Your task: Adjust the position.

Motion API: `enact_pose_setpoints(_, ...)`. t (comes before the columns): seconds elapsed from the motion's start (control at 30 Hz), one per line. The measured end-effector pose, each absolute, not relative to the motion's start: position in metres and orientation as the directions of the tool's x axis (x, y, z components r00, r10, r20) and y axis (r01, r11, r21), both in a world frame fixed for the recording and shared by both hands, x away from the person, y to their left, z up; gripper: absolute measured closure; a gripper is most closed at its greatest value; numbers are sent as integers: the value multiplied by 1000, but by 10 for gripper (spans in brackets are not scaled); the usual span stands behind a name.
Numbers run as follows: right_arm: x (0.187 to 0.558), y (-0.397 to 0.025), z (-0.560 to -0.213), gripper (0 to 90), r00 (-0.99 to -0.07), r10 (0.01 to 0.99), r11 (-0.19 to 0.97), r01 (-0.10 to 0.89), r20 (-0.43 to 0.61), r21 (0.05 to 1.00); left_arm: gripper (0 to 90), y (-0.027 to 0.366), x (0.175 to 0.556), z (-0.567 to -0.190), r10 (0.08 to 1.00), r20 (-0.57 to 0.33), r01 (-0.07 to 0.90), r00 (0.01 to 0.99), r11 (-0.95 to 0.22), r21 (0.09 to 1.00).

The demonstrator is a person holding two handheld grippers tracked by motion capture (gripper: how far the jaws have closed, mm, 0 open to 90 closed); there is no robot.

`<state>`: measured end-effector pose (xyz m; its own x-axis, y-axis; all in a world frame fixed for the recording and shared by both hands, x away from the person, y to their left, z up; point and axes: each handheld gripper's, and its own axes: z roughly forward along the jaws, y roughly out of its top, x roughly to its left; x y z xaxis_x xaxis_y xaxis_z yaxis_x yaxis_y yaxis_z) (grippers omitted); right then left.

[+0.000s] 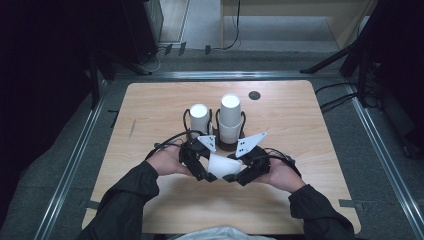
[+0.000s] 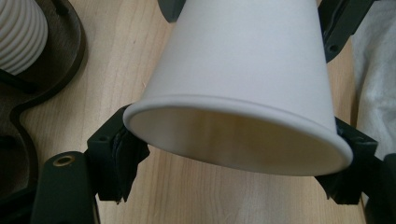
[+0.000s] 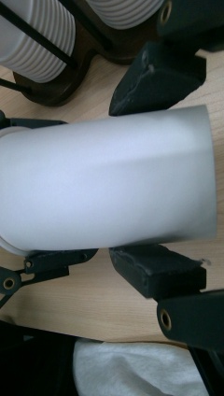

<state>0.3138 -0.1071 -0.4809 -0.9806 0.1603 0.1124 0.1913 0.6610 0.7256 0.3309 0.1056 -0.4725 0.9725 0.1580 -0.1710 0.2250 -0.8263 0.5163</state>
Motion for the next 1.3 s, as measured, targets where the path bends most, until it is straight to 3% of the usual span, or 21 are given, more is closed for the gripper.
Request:
enact_pose_setpoints(0.23,314,-108,-478,310,-982,146,651,188,121,735,183,108,330,-471,146,-170,216,975,-812,542)
enact_pose_setpoints(0.3,315,-109,-477,311,-981,150,648,194,126,737,118,109,331,-470,165,-170,233,972,-793,563)
enact_pose_setpoints(0.77,322,-116,-465,311,-980,139,578,197,142,792,31,128,330,-456,251,-207,324,945,-667,671)
enact_pose_setpoints(1.3,330,-129,-450,310,-978,100,478,210,184,853,32,137,318,-453,270,-264,374,926,-556,742)
